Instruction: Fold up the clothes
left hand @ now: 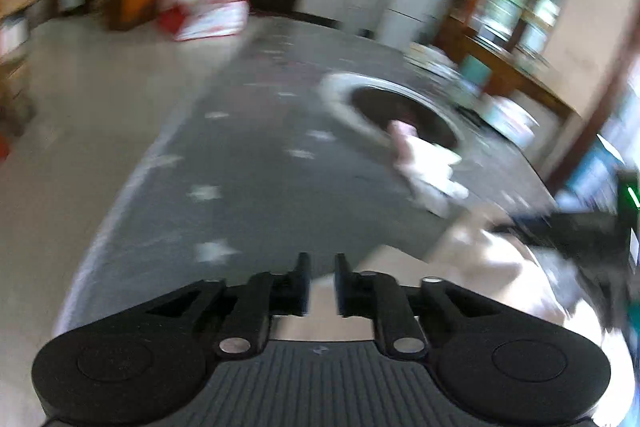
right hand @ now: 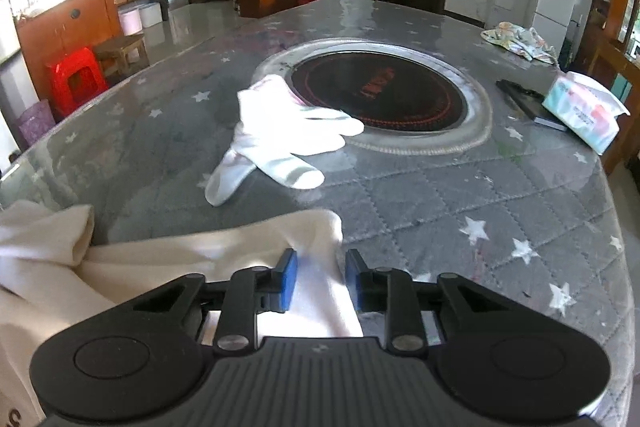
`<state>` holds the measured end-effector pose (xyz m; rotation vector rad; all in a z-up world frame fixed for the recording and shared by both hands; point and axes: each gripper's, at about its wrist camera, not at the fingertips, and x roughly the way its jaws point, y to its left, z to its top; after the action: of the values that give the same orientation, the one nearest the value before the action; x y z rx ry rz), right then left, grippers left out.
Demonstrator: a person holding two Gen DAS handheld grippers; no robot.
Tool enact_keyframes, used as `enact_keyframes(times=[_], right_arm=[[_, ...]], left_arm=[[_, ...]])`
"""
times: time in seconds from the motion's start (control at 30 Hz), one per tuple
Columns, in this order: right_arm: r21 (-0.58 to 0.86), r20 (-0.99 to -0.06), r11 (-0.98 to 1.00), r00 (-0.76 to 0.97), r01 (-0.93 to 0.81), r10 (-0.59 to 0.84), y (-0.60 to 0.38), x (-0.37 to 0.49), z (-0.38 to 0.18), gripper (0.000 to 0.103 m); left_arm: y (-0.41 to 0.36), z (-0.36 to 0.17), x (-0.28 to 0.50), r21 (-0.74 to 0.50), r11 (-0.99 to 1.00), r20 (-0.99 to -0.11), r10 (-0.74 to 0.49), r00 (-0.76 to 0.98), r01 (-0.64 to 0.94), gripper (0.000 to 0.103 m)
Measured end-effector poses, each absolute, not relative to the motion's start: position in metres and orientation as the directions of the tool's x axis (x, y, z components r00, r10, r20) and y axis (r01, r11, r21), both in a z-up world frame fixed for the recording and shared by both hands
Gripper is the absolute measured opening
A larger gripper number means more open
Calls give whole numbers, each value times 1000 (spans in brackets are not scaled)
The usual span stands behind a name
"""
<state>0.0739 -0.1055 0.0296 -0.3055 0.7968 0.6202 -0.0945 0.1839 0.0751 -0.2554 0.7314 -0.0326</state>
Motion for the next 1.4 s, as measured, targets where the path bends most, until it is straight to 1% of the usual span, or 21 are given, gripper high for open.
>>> enact_keyframes(times=[0.03, 0.07, 0.17, 0.2, 0.23, 0.27, 0.3, 0.33, 0.37, 0.43, 0.53, 0.63, 0.77, 0.9, 1.0, 1.1, 1.17, 1.2, 1.27, 1.3, 1.4], right_arm=[[-26, -745, 781, 533, -624, 401, -103, 75, 29, 30], [-25, -746, 779, 531, -626, 402, -101, 76, 29, 30], [-33, -748, 774, 529, -632, 400, -96, 76, 28, 27], [-34, -747, 774, 530, -633, 401, -96, 76, 28, 25], [-39, -744, 774, 535, -632, 400, -96, 75, 29, 18], [-44, -741, 774, 541, -631, 399, -96, 74, 30, 12], [-49, -737, 774, 546, -631, 398, -96, 73, 31, 12], [-54, -733, 775, 552, -630, 397, -96, 72, 32, 10], [-59, -727, 775, 560, -629, 398, -98, 71, 34, 9], [-60, -711, 784, 578, -618, 401, -102, 69, 39, 8], [-61, -684, 802, 611, -594, 400, -110, 69, 47, 8], [-59, -667, 822, 635, -566, 390, -116, 69, 53, 8], [-72, -639, 854, 682, -515, 357, -128, 67, 59, 7], [-69, -621, 893, 720, -444, 310, -150, 67, 63, 6], [-52, -646, 898, 701, -437, 304, -159, 70, 59, 7], [-22, -659, 890, 677, -455, 329, -159, 73, 55, 9], [-6, -666, 882, 660, -472, 348, -154, 75, 53, 9], [-1, -669, 877, 652, -481, 357, -151, 76, 52, 10], [6, -675, 870, 640, -493, 368, -145, 78, 50, 21], [8, -678, 868, 636, -497, 370, -142, 79, 49, 22], [13, -686, 861, 622, -508, 377, -134, 82, 45, 22]], left_arm=[[172, 76, -92, -235, 972, -652, -145, 744, -17, 42], [161, 75, -88, -227, 974, -649, -170, 741, 25, 47], [133, 67, -73, -187, 977, -666, -200, 718, 98, 50], [127, 63, -67, -179, 977, -678, -206, 706, 114, 50], [122, 58, -63, -176, 977, -691, -209, 692, 119, 50], [119, 54, -61, -180, 976, -701, -215, 680, 123, 47], [119, 50, -58, -190, 974, -707, -222, 672, 122, 41], [121, 47, -55, -203, 972, -710, -227, 667, 115, 19], [125, 45, -55, -219, 970, -709, -232, 666, 105, 12], [135, 46, -60, -244, 967, -695, -226, 683, 73, 6], [152, 52, -70, -238, 971, -679, -173, 713, 10, 3], [175, 57, -82, -229, 968, -664, -83, 743, -97, 3], [212, 63, -101, -203, 937, -647, 90, 757, -285, 3], [247, 57, -122, -135, 868, -665, 277, 693, -477, 3], [266, 48, -129, -195, 839, -723, 227, 653, -508, 6], [263, 56, -133, -204, 850, -710, 213, 672, -485, 14], [255, 67, -133, -226, 869, -690, 176, 702, -440, 26], [251, 72, -132, -246, 879, -680, 143, 719, -407, 29], [237, 79, -128, -275, 907, -663, 62, 746, -319, 30], [228, 83, -125, -272, 923, -656, 29, 754, -273, 30], [199, 78, -109, -174, 972, -674, 0, 739, -158, 28]])
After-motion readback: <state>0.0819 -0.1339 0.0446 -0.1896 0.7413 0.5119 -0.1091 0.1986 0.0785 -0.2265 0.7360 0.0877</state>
